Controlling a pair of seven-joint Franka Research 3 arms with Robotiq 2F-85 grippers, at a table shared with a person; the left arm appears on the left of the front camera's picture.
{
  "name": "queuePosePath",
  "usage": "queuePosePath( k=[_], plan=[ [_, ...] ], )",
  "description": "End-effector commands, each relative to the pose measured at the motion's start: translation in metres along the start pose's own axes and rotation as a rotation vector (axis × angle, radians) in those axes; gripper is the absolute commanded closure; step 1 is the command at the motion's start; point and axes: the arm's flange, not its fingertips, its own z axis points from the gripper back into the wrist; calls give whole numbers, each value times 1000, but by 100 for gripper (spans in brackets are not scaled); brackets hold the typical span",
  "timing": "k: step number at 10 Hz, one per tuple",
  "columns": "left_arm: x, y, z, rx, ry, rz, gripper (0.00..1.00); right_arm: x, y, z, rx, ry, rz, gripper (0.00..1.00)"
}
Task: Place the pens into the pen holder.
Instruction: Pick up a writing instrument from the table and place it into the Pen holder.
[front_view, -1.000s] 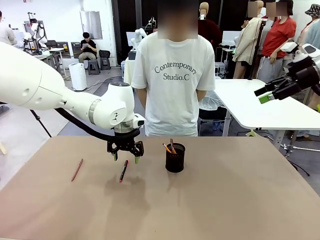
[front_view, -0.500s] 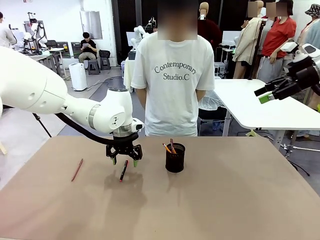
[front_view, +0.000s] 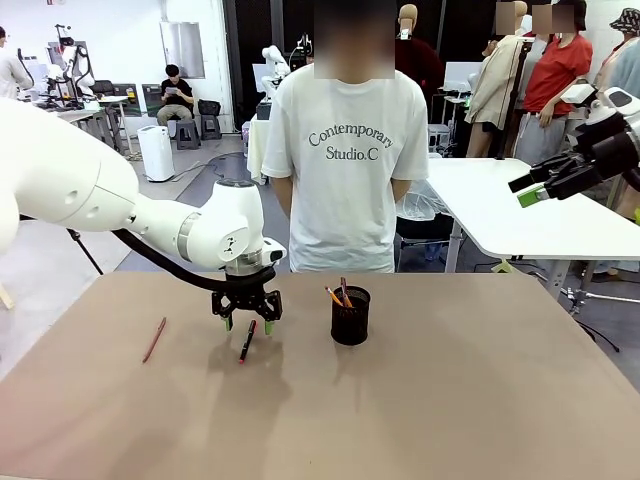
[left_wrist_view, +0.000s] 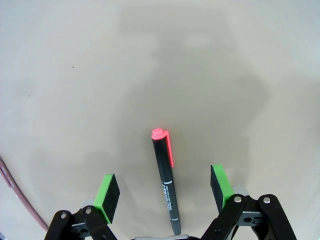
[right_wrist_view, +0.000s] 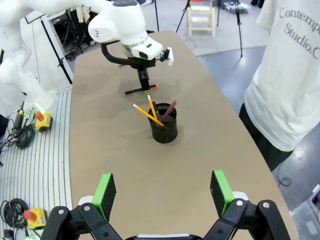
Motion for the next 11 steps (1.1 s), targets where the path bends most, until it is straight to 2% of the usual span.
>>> queuePosePath(
  k=[1,4,10,11],
  plan=[
    [6,-2,-1,21,-6,22,45,3,1,2,-2,10,3,0],
    [6,-3,-1,27,7,27,100,3,1,2,-2,10,3,0],
    [5,-2,-1,26,28,29,100,3,1,2,-2,10,3,0],
    [4,-1,0,-18,47,23,100,3,1,2,-2,10,3,0]
  ],
)
